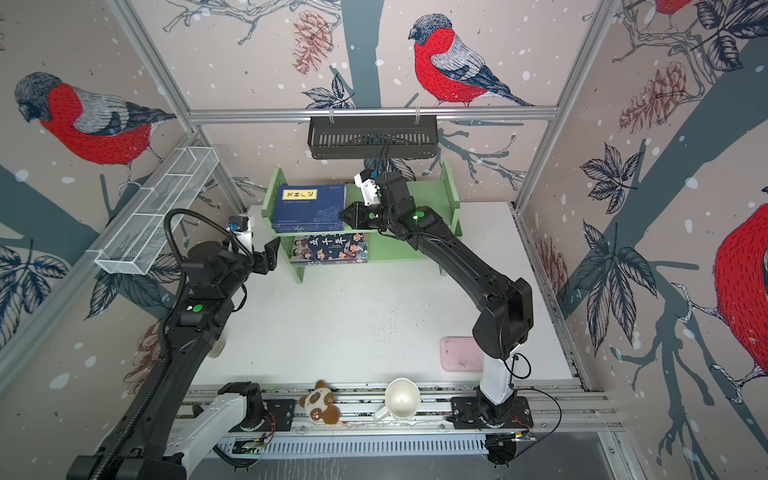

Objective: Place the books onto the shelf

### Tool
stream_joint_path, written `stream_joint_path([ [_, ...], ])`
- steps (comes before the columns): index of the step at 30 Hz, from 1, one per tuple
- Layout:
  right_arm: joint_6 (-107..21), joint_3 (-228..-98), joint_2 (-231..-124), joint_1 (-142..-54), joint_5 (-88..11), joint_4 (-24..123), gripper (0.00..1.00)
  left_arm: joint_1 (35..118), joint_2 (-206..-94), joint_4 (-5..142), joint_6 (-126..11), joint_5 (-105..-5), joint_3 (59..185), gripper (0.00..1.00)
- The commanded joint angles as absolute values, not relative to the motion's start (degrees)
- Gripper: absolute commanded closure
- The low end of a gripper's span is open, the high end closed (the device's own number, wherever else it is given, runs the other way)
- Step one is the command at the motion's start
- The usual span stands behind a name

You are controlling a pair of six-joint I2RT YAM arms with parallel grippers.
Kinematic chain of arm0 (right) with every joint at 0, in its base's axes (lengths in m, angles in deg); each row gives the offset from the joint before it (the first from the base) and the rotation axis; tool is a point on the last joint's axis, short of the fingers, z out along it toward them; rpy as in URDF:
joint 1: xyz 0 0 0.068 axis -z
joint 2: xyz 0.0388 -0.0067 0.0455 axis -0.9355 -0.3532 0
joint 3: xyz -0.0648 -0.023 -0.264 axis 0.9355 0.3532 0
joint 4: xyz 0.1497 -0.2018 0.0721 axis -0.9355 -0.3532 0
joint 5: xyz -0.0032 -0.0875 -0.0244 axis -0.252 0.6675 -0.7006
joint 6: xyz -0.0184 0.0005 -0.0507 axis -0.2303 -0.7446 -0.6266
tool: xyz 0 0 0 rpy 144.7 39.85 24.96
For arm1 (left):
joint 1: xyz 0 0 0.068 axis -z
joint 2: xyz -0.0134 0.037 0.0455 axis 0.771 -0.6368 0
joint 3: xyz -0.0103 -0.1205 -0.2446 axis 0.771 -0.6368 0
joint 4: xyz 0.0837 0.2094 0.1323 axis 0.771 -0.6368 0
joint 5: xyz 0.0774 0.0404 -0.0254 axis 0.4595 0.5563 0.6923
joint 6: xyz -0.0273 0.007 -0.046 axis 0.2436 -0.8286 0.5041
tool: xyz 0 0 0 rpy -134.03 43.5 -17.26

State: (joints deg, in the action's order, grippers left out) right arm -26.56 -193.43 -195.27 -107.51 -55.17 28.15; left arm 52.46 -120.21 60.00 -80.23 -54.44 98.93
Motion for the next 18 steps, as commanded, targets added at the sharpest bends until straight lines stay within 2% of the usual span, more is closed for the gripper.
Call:
stream_joint_path([
  [1,-27.76,-194.27,-195.7,-107.61,-55.17,28.38,0.8,52.52,-119.99,62.65,-80.45,-54.38,99.05,0.24],
  [18,-28.57,-196.9,-197.02,-107.54,-55.08,26.9,0.82,52.56,-119.72,62.83,-80.28,-54.22,98.96,0.24],
])
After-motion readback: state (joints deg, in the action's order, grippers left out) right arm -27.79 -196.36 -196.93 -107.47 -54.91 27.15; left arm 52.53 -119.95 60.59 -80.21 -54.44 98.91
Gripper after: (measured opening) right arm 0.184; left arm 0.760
